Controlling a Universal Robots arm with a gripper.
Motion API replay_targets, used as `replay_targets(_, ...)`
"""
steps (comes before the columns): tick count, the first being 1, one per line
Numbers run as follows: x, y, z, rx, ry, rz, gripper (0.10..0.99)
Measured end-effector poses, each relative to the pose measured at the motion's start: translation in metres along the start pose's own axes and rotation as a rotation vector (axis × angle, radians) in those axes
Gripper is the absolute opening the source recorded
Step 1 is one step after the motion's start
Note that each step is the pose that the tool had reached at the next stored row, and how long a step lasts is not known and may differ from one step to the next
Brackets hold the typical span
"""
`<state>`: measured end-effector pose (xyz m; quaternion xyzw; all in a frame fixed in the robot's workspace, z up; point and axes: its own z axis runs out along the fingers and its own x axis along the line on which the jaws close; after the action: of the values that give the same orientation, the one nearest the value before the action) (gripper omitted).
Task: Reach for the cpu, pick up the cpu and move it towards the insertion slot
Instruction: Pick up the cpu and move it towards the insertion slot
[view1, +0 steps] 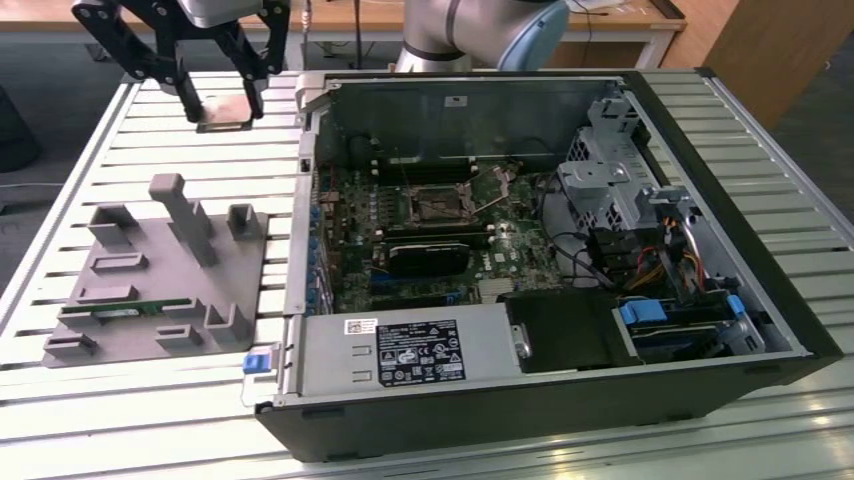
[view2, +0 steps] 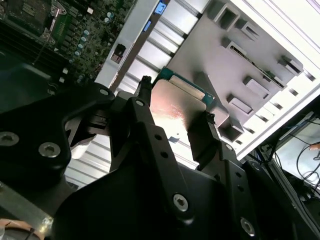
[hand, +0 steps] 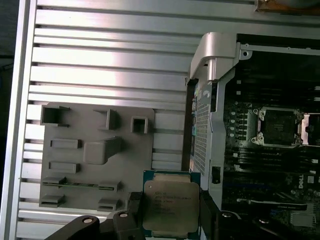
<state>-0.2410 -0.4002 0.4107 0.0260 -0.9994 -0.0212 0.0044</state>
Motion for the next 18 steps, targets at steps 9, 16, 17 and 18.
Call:
replay_targets(9,-0.0177,0.0008,-0.0001,0.0,0.0001,0.0,0.541)
replay_targets(16,-0.0326,0.0032,-0.0001,0.0,0.0,0.0,0.541)
replay_targets(17,-0.0348,0.0038,-0.0001,0.0,0.0,0.0,0.541)
replay_targets(18,-0.037,0.0045,-0.0001,0.0,0.0001,0.0,0.541)
